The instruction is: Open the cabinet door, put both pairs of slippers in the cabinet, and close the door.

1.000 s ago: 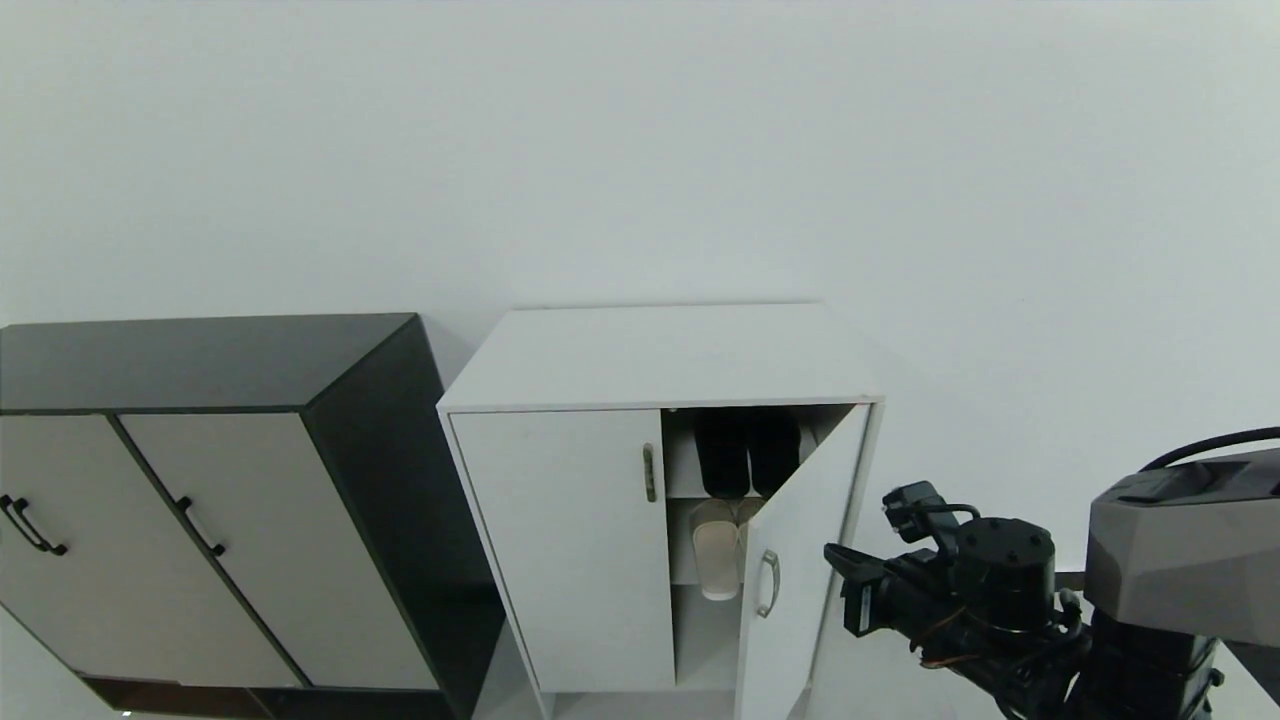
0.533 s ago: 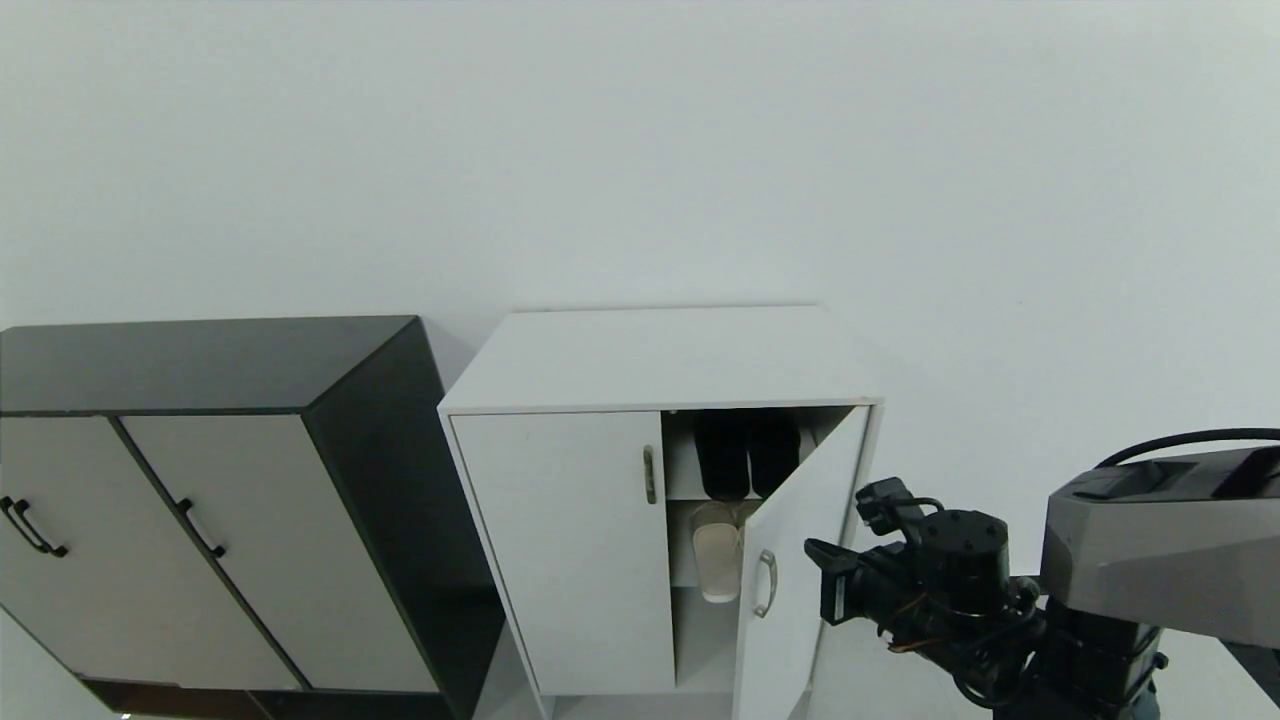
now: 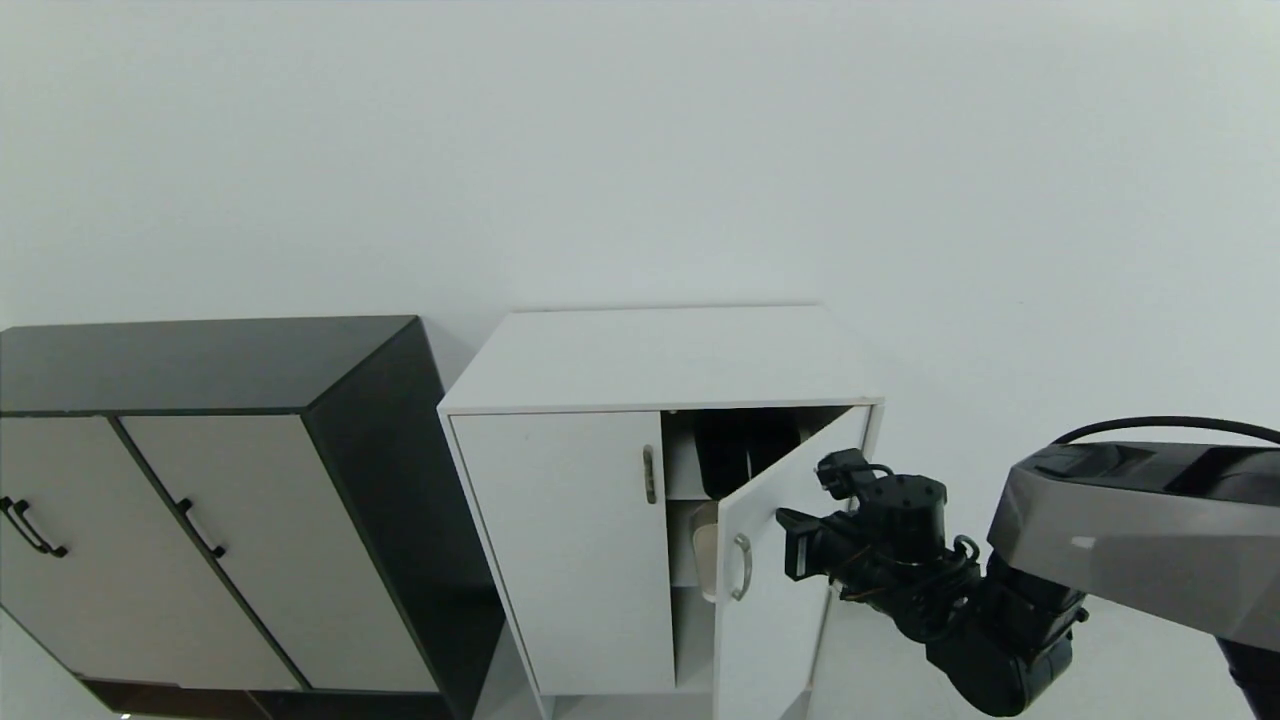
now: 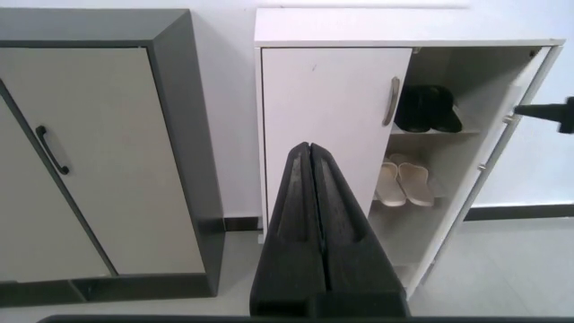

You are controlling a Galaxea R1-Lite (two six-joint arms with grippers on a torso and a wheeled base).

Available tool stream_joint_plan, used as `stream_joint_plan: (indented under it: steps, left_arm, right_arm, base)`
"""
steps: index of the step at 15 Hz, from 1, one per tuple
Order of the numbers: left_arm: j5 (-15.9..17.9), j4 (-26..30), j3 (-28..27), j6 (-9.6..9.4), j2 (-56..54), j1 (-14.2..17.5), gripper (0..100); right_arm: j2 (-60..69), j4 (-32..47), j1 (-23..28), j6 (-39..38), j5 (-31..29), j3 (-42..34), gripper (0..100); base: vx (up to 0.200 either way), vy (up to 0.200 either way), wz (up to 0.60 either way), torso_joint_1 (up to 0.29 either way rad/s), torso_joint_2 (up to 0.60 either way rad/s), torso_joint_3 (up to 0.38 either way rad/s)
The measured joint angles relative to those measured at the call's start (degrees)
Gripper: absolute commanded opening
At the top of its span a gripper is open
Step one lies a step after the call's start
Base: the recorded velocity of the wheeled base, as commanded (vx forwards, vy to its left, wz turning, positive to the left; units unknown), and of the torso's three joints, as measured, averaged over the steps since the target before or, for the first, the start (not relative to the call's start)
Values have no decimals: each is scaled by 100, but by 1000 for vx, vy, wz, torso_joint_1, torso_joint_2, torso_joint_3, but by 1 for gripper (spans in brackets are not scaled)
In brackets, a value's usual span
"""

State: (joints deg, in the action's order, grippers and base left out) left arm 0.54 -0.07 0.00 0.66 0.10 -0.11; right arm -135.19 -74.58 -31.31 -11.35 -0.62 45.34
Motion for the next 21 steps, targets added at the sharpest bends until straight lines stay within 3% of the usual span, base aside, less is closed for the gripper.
stream_joint_plan:
  steps: [4,7,10,16,21]
  left_arm:
    - [0,0,0,2,0,4,0]
    - [0,0,0,0,0,1,0]
    - [0,0,0,2,0,1,0]
    - [0,0,0,2,0,0,0]
    - [0,0,0,2,0,0,0]
  right_arm:
    - [-235,621,17,-4,-6,951,0]
    - [-361,644,20,-11,-17,1167,0]
    - [-146,525,-28,-20,-6,695,0]
    - [590,-945,-472,-11,7,-1434,0]
    - [675,-996,-563,-9,171,-1668,0]
  base:
    - [0,0,0,0,0,0]
    - [0,0,0,0,0,0]
    - [0,0,0,0,0,0]
    - [200,0,0,0,2,5]
    - [80,0,0,2,-1,0]
